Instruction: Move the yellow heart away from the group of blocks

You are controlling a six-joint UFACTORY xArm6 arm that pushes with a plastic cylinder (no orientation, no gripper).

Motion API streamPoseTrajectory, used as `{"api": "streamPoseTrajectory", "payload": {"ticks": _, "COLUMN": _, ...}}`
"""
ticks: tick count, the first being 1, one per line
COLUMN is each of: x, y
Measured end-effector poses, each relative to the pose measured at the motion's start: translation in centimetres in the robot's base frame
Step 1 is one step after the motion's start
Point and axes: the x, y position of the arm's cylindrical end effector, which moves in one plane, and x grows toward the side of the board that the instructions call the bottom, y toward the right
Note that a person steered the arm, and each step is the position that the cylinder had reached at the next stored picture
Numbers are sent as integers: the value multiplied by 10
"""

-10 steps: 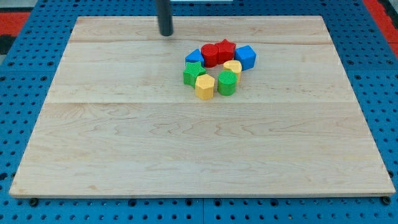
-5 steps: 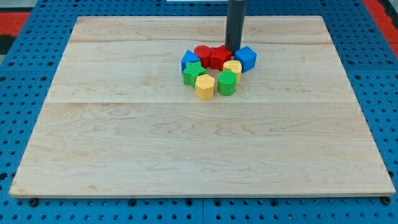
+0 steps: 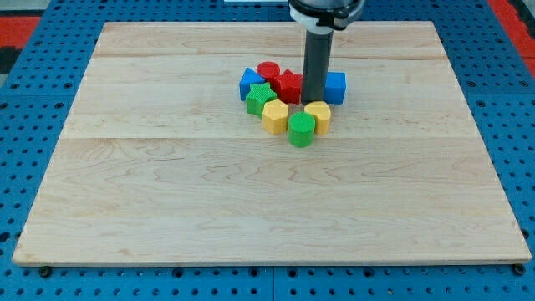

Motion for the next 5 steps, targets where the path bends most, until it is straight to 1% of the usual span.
{"api": "streamPoseTrajectory", "payload": {"ticks": 1, "x": 42, "y": 0}}
{"api": "streamPoseTrajectory", "payload": {"ticks": 2, "x": 51, "y": 19}}
{"api": "streamPoseTrajectory", "payload": {"ticks": 3, "x": 84, "y": 37}}
{"api": "streamPoseTrajectory", "payload": {"ticks": 4, "x": 91, "y": 29}}
{"api": "streamPoseTrajectory", "payload": {"ticks": 5, "x": 88, "y": 13}}
